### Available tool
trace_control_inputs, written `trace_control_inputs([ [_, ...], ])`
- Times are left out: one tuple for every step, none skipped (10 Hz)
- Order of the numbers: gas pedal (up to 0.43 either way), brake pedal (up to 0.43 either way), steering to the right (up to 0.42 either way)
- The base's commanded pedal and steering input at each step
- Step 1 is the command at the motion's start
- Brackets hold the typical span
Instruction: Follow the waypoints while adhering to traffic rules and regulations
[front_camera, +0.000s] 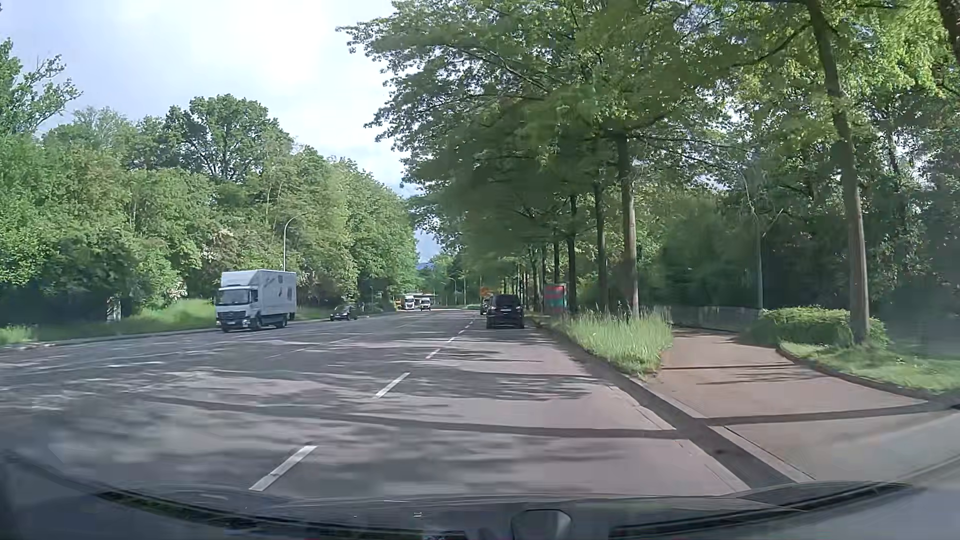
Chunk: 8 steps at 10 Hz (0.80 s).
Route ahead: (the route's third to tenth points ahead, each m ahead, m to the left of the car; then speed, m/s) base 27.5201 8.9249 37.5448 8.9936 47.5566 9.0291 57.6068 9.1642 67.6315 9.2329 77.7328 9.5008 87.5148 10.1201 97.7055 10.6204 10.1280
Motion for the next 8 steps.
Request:
trace_control_inputs([
  [0.169, 0.0, -0.001],
  [0.169, 0.0, -0.001],
  [0.169, 0.0, -0.001],
  [0.169, 0.0, -0.001],
  [0.169, 0.0, -0.001],
  [0.169, 0.0, -0.001],
  [0.169, 0.0, -0.001],
  [0.169, 0.0, -0.001],
])
